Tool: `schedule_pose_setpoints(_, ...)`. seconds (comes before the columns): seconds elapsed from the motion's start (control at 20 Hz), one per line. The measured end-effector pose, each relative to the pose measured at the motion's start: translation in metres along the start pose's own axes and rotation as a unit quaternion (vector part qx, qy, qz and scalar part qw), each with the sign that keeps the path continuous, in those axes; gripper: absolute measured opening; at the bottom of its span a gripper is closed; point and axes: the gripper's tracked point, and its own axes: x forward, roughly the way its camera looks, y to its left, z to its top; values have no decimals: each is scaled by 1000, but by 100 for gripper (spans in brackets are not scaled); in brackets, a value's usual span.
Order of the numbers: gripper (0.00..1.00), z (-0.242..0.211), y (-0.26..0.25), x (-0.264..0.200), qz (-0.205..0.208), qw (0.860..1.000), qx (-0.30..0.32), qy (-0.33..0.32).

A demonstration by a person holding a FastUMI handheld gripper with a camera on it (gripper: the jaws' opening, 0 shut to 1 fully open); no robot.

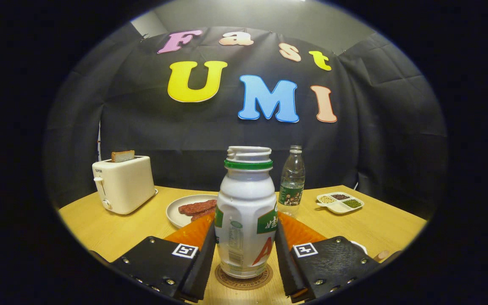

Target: Take the bottle from table, then pour the juice into the cup, finally place the bottle on the coaster

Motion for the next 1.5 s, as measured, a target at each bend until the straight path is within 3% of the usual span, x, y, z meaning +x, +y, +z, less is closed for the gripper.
schedule_pose_setpoints(0.7, 67, -22, 2, 7, 0, 1000, 5, 22)
schedule_pose_setpoints(0.85, 72, -23, -2, 6, -11, 1000, 7, 21)
schedule_pose_setpoints(1.0, 98, -16, -1, 3, -4, 1000, 9, 8)
schedule_pose_setpoints(1.5, 98, 62, -10, -54, 19, 998, 13, -57)
